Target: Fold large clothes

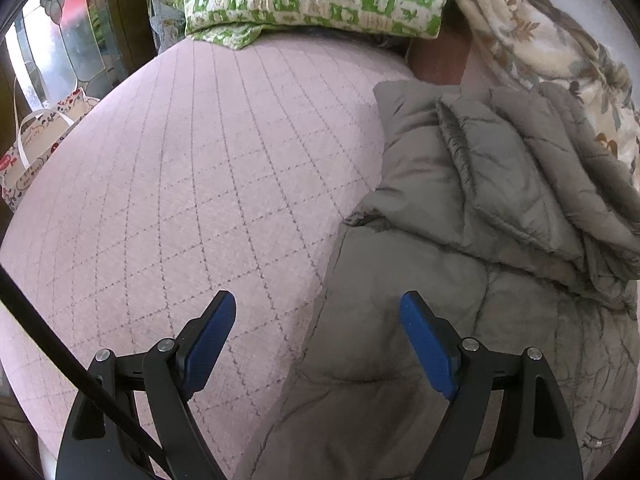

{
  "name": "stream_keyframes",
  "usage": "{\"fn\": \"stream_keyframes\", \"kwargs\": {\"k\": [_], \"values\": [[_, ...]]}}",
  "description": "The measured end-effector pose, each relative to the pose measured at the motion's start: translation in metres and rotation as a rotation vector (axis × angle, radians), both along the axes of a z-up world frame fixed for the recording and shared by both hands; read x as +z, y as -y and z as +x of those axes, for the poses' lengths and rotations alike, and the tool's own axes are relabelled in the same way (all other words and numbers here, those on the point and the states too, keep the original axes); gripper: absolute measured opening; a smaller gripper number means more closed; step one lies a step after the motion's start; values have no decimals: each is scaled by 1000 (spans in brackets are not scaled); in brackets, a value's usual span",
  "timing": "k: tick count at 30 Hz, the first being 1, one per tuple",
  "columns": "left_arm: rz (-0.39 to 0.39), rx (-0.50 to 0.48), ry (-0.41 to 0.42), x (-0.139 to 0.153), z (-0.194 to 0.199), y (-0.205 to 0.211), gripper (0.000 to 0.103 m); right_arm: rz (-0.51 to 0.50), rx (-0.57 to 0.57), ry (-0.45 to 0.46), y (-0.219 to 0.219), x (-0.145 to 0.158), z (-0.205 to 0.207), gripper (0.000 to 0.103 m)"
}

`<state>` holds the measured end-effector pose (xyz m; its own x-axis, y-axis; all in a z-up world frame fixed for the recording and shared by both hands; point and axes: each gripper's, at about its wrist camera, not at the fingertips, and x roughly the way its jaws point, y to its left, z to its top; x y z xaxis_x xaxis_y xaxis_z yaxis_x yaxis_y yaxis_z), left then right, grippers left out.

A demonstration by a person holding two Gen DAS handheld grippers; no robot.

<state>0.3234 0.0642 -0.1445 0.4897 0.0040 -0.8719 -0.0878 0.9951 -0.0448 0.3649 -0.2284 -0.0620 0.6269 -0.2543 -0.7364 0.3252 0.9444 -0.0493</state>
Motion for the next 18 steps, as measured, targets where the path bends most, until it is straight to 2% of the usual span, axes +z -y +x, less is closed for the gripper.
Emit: {"fn": "stream_keyframes", "kwargs": {"k": [2, 4, 7, 12, 15, 17, 18], "values": [[-3, 2, -5, 0, 1, -2, 84, -59, -5, -77, -1, -26, 22, 49], [-5, 2, -4, 1, 1, -4, 84, -41, 2, -192, 0, -64, 30, 49], [-13, 0, -1, 2, 3, -5, 84, -44, 26, -241, -9, -94, 13, 49], [12, -12, 1, -1, 0, 3, 84, -81, 89, -294, -32, -109, -18, 49], [33, -17, 16, 2, -4, 5, 84, -95, 104, -288, -34, -105, -28, 49], [29, -12, 29, 6, -7, 3, 84, -84, 97, -227, -35, -86, -36, 49], [27, -10, 36, 8, -7, 3, 84, -80, 93, -166, -36, -72, -44, 49]]}}
